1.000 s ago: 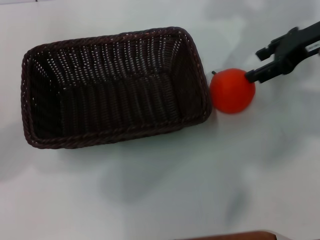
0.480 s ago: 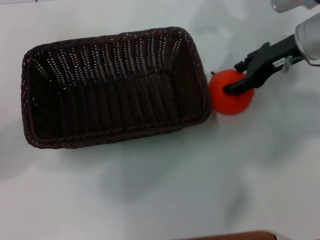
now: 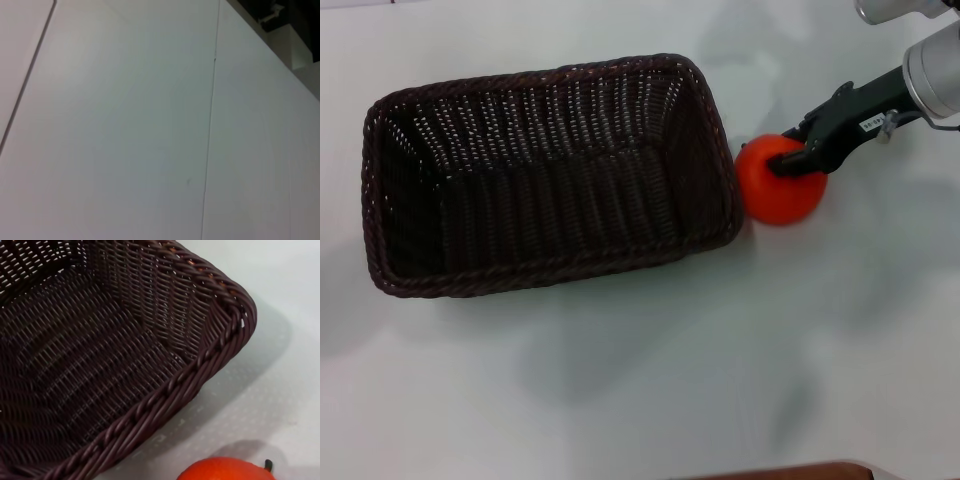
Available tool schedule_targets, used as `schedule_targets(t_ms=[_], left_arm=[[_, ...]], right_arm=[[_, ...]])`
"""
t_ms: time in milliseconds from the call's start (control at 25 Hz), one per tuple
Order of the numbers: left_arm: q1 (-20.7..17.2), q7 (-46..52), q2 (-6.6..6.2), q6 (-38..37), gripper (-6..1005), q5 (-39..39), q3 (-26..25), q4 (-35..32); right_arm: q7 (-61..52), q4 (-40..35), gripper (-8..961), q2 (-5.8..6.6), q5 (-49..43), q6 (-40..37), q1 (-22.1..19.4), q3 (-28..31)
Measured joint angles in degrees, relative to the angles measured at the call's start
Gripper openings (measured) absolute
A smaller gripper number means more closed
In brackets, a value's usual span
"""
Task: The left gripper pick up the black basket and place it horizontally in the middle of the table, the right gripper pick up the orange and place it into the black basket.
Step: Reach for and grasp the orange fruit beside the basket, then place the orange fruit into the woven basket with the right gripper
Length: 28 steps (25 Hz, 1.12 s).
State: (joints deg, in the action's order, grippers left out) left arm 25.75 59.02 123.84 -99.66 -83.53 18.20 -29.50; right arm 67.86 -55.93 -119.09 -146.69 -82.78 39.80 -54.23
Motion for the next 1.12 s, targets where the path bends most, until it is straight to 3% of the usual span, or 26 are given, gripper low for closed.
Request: schedule_targets(t_ms=[280, 440, 680, 840, 960, 1120], left_arm=[[0.0, 0.4, 0.0, -0.3, 608, -0.1, 0.8, -0.1], [-0.1, 1.0, 0.0, -0.2, 607, 0.0, 0.8, -0.1], [-0.7, 2.6, 0.0, -0.6, 607, 0.3, 0.6, -0.3], [-0.9, 2.8, 0.0, -1.0, 607, 0.3, 0.4, -0.4], [-1.0, 2.8, 0.0, -1.1, 608, 0.3, 0.4, -0.3], [-1.0, 2.9, 0.06, -1.3, 609, 0.4, 0.6, -0.1]], right_arm=[[0.0, 0.1, 375, 0.58, 3.0, -0.1, -0.7, 0.1], [0.9, 0.2, 252, 1.77, 6.3, -0.7, -1.8, 1.1], [4.1, 0.1, 204, 3.76, 10.7, -2.1, -2.5, 11.2], [8.3, 1.2, 165, 4.66, 22.5, -2.2, -3.9, 17.5], [12.2, 3.5, 148, 4.67, 32.3, -3.2, -4.6, 17.7], [17.3, 7.1, 134, 3.05, 40.4, -6.3, -3.3, 15.4]])
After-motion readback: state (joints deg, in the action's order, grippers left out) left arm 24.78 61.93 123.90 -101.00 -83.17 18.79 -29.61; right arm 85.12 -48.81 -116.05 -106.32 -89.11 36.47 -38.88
